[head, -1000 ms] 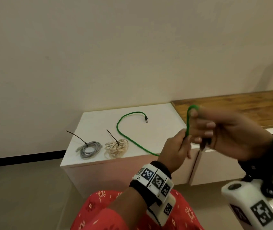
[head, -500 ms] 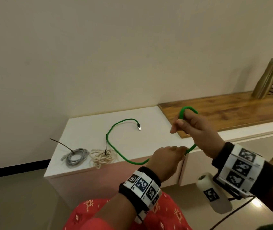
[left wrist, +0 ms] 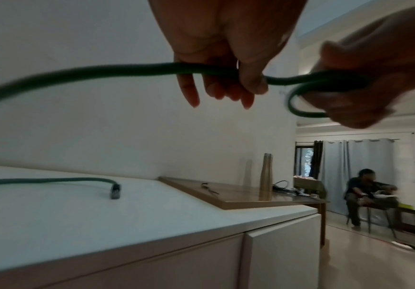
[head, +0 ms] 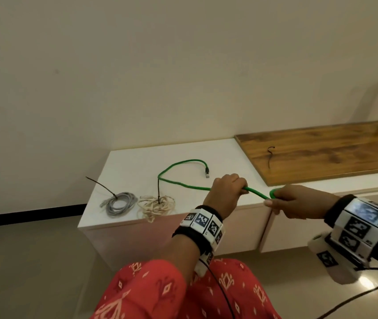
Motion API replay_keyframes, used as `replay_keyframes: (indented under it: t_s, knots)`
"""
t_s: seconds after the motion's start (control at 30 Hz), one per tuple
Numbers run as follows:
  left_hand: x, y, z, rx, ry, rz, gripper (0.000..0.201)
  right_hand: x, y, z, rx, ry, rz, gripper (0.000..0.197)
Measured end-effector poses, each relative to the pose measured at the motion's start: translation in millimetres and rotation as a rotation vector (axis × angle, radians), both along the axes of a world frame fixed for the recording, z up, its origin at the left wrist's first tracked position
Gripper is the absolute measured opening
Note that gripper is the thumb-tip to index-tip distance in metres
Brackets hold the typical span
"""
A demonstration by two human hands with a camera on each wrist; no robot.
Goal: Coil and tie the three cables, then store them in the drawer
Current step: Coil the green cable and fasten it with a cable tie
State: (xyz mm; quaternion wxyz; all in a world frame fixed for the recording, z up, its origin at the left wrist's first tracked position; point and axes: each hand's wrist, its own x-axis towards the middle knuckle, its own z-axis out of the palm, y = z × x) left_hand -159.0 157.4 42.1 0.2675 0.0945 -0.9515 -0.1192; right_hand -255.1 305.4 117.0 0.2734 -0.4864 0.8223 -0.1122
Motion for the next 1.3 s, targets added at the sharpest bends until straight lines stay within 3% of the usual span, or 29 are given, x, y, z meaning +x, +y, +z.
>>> replay_keyframes:
  t_s: [0.13, 0.3, 0.4, 0.47, 0.57, 0.7, 0.83, 0.9, 1.03, 1.2, 1.3]
  knots:
    - [-7.3, -24.4, -12.8, -0.042, 0.032, 0.069, 0.023, -7.5, 2.0, 0.8, 0.004, -0.399, -0.068, 0.042]
    - [-27.7, -23.8, -3.9, 0.219, 0.076, 0.108, 0.029, -11.5, 6.2, 11.5, -0.193, -1.020, -0.098, 0.041]
    - [-29.4, -18.3, -5.4, 0.464, 0.131, 0.056, 0.035, -16.2, 5.3, 24.8, -0.314, -1.626, 0.084, 0.042]
    - [-22.5, -19.3, -15.0, 0.582, 0.076, 0.053, 0.035, -17.0, 5.8, 41.3, -0.430, -1.816, 0.157, 0.049]
    - [-7.5, -8.7, -27.4, 0.610, -0.089, 0.007, 0.032, -17.8, 8.0, 59.7, -0.653, -1.782, 0.204, 0.052]
    - [6.5, 19.1, -25.7, 0.602, -0.170, -0.102, 0.025, -16.0, 16.2, 64.7, -0.957, -1.588, 0.063, 0.049]
    - [14.3, 42.5, -15.6, 0.517, -0.212, -0.175, 0.031, -0.9, 5.3, 50.0, -1.275, -1.183, -0.136, 0.040]
    - [18.9, 52.7, -10.4, 0.445, -0.225, -0.214, 0.033, 3.6, 1.7, 42.9, -1.342, -1.018, -0.131, 0.033]
    - [32.9, 63.7, -5.5, 0.365, -0.183, -0.246, 0.025, -4.3, -0.3, 18.5, -1.272, -0.547, -0.040, 0.036]
    - [46.9, 57.2, 4.0, 0.291, -0.101, -0.233, 0.028, -3.3, -2.4, -4.6, -1.022, 0.060, 0.058, 0.034]
    - [56.5, 44.1, 4.3, 0.257, -0.040, -0.220, 0.028, 7.3, -7.9, -11.8, -0.787, 0.197, 0.082, 0.023]
